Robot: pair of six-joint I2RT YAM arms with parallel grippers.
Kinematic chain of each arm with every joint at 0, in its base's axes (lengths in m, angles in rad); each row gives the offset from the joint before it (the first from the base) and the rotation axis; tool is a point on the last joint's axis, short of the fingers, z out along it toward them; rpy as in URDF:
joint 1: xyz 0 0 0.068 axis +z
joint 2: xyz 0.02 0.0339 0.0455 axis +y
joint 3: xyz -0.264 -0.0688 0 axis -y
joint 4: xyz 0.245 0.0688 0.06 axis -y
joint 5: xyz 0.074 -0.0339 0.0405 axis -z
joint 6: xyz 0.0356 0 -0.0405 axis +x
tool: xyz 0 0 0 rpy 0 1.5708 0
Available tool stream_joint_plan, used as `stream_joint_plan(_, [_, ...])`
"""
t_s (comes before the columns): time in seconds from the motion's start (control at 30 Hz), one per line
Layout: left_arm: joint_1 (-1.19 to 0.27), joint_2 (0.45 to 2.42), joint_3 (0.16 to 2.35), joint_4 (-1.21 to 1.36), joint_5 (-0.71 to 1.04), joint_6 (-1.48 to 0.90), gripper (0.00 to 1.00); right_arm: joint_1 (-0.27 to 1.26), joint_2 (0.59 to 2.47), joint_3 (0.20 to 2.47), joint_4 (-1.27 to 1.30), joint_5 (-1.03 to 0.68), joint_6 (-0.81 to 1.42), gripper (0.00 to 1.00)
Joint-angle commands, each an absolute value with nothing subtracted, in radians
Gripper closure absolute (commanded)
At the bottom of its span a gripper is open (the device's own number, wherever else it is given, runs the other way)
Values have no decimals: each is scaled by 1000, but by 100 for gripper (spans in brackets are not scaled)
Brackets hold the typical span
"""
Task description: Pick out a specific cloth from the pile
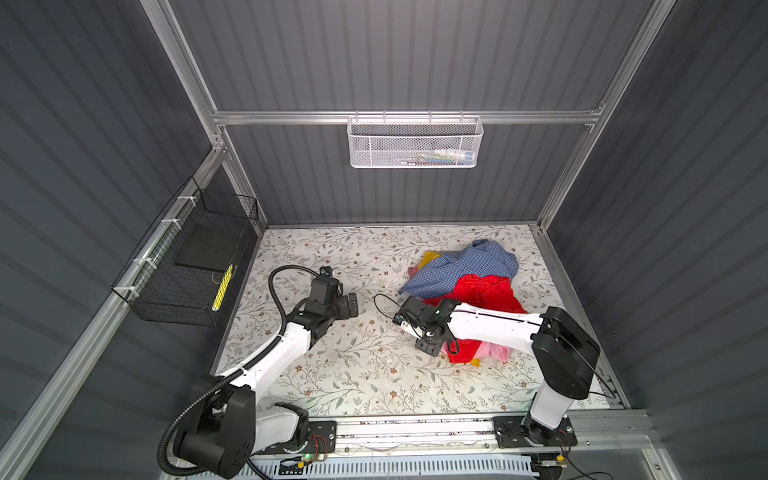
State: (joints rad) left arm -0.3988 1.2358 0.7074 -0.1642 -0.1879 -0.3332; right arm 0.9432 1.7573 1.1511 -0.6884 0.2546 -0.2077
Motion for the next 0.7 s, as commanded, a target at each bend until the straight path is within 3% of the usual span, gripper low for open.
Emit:
stream_joint_plan(0.0, [-454,1198,693,-208,-236,-359,0,932,1778,1149,-671,269,-200,72])
stream_joint_plan(0.2, [-603,1156,648,-223,-281,-364,0,859,1730,1116,-648,287,-159,93])
stream_joint_plan(0.5, [-781,1221,649,-218,-117,-327,1,754,1668,1088,-596,292,-144,96])
stream_joint_plan(0.67, [-860,1417,788,-235,39,-238,12,713,1664,1076,-574,277,-112,97])
